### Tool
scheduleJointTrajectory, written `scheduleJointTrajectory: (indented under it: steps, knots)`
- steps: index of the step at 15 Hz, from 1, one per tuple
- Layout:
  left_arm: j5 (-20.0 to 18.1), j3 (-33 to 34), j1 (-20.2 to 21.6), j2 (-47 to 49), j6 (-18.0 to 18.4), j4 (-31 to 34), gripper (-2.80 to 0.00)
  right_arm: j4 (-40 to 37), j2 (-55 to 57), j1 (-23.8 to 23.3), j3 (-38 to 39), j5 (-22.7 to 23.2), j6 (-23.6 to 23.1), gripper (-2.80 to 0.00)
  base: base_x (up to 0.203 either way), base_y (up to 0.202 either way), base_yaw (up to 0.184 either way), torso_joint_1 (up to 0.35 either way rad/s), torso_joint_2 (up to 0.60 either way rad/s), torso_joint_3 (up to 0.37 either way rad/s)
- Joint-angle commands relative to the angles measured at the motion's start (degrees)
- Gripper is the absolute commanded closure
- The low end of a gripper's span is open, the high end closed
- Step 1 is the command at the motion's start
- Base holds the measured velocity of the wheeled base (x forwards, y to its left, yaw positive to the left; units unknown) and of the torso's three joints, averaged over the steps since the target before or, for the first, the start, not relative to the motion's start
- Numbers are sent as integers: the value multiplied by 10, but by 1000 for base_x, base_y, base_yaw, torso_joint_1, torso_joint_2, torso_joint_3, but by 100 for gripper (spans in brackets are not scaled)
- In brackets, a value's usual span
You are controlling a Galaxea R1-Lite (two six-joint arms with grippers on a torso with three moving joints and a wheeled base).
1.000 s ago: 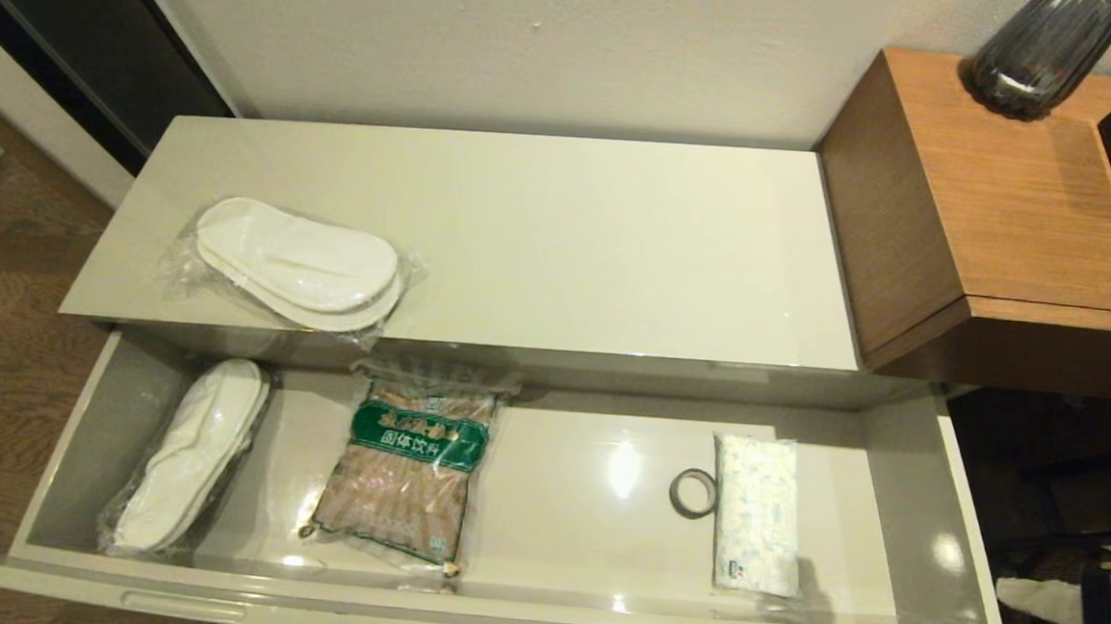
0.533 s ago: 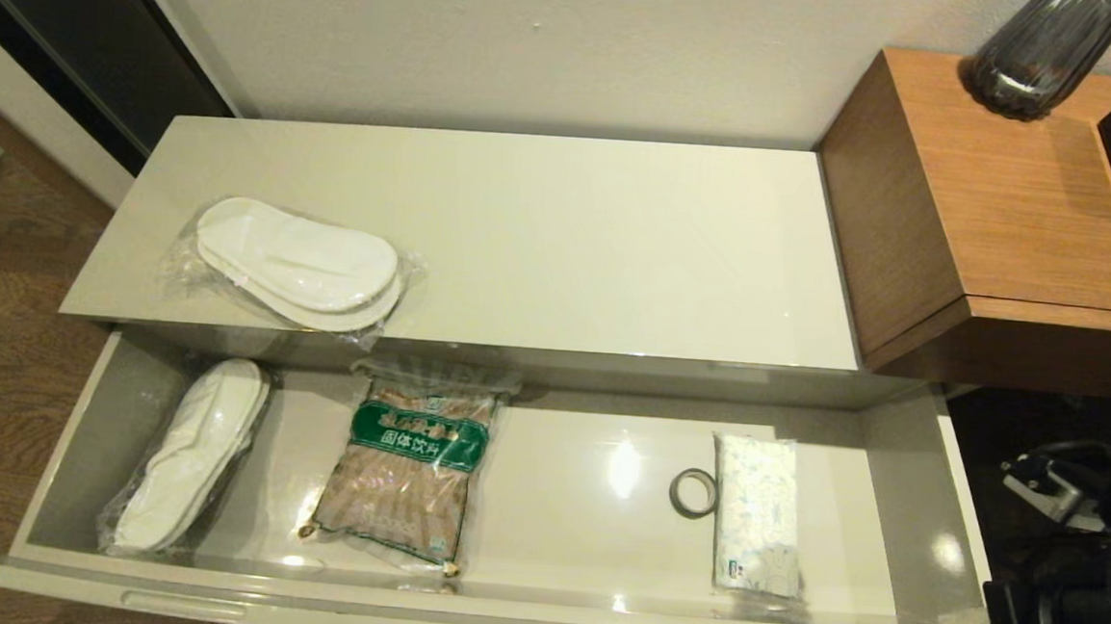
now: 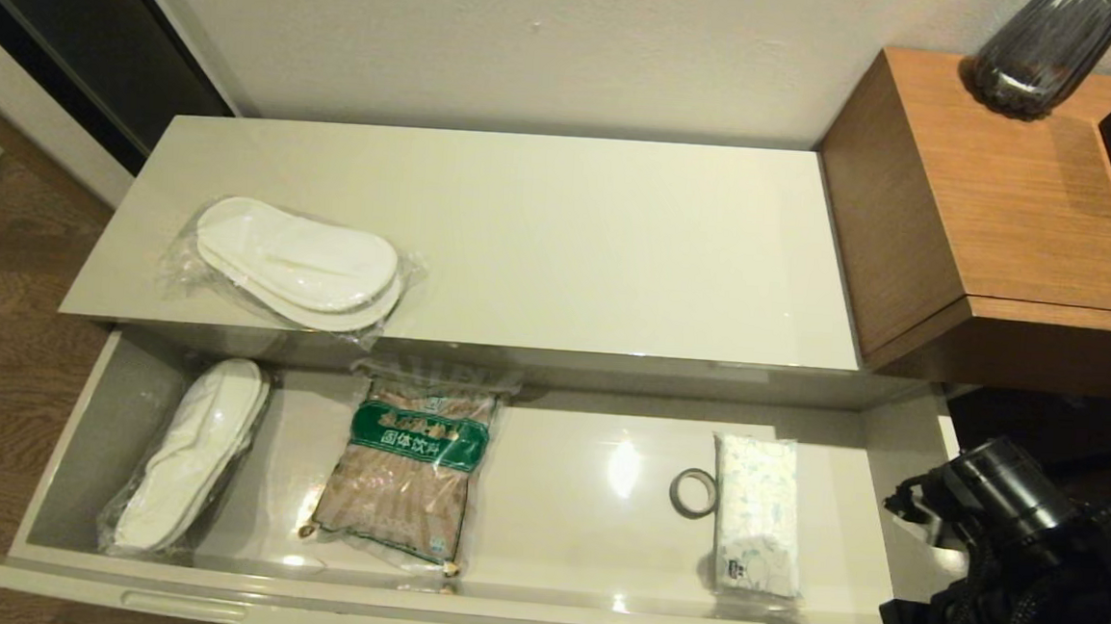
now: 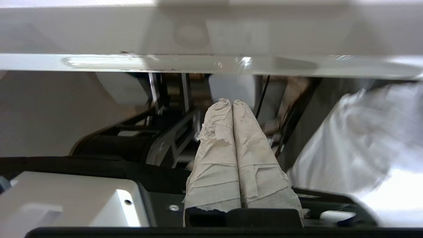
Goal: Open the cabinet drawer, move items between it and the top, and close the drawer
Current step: Close the drawer
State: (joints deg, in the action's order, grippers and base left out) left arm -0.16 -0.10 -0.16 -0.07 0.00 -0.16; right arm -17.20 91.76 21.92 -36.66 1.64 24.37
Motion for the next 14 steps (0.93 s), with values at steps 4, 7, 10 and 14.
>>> scheduleJointTrajectory:
  steps: [4,7,10,14]
  knots:
    - [0,0,0,1,0,0,0,27,93,28,3,13,48,0,0,0,0,0,0,0]
    - [0,0,0,1,0,0,0,81,135,60,7,31,92,0,0,0,0,0,0,0]
    - [0,0,0,1,0,0,0,118,153,75,16,48,117,0,0,0,0,0,0,0]
    - [0,0,0,1,0,0,0,185,168,75,35,46,125,0,0,0,0,0,0,0]
